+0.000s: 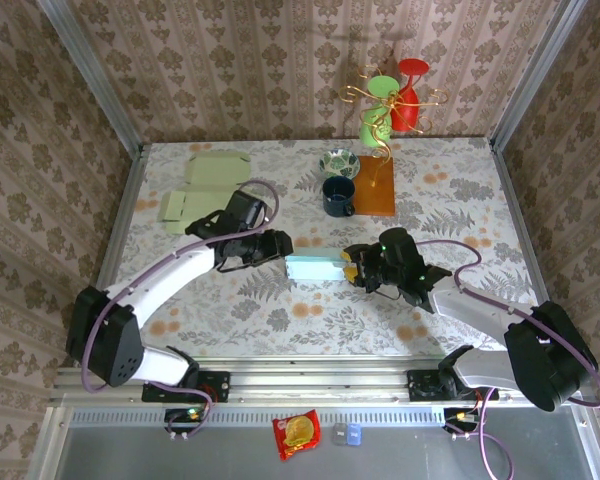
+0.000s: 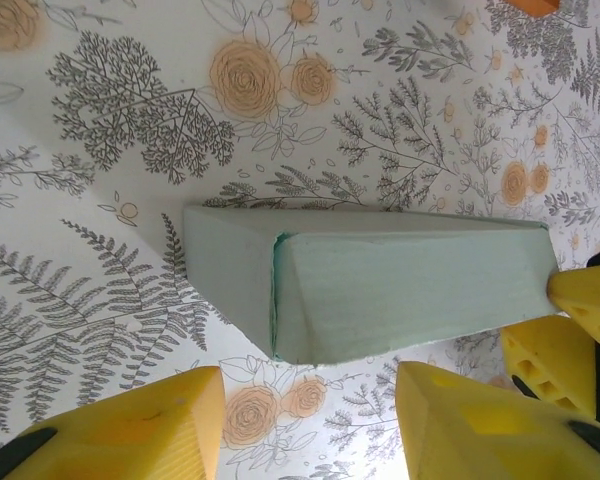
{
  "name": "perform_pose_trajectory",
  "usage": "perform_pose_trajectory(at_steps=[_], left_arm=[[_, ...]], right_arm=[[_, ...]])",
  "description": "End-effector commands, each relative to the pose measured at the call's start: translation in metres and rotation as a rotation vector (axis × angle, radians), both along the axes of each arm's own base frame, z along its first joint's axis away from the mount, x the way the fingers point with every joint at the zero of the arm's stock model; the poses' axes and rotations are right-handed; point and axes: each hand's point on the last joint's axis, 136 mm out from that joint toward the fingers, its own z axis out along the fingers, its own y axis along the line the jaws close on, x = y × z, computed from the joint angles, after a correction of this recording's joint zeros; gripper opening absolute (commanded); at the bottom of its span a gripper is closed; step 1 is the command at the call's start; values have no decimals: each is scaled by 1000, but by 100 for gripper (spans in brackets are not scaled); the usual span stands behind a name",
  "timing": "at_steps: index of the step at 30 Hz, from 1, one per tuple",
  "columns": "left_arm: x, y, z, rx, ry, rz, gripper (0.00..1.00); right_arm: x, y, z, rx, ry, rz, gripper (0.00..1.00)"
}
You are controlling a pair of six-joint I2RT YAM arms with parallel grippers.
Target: Fold the paper box
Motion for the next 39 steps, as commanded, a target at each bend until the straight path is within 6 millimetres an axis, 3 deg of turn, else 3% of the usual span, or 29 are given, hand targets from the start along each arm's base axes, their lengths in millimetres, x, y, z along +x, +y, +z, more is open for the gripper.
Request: perform_pose_trajectory(at_steps=[1, 21, 24, 32, 35, 39], left_arm=[[4, -3, -3, -48, 29, 21, 48], [-13, 13, -56, 19, 100, 18, 32], [-16, 15, -62, 31, 104, 15, 30], [-18, 16, -64, 35, 102, 10, 29], [-18, 14, -64, 34, 100, 6, 28], [-18, 11, -63, 33, 95, 2, 28]], right_arm=[[-19, -12, -38, -88, 122, 5, 41], [-27, -19, -47, -132, 168, 21, 41], [-25, -19, -39, -151, 149, 36, 42], [-11, -17, 15, -204, 33, 60, 42], [-9, -13, 15, -194, 37, 59, 42], [-7, -7, 0, -163, 74, 49, 42]])
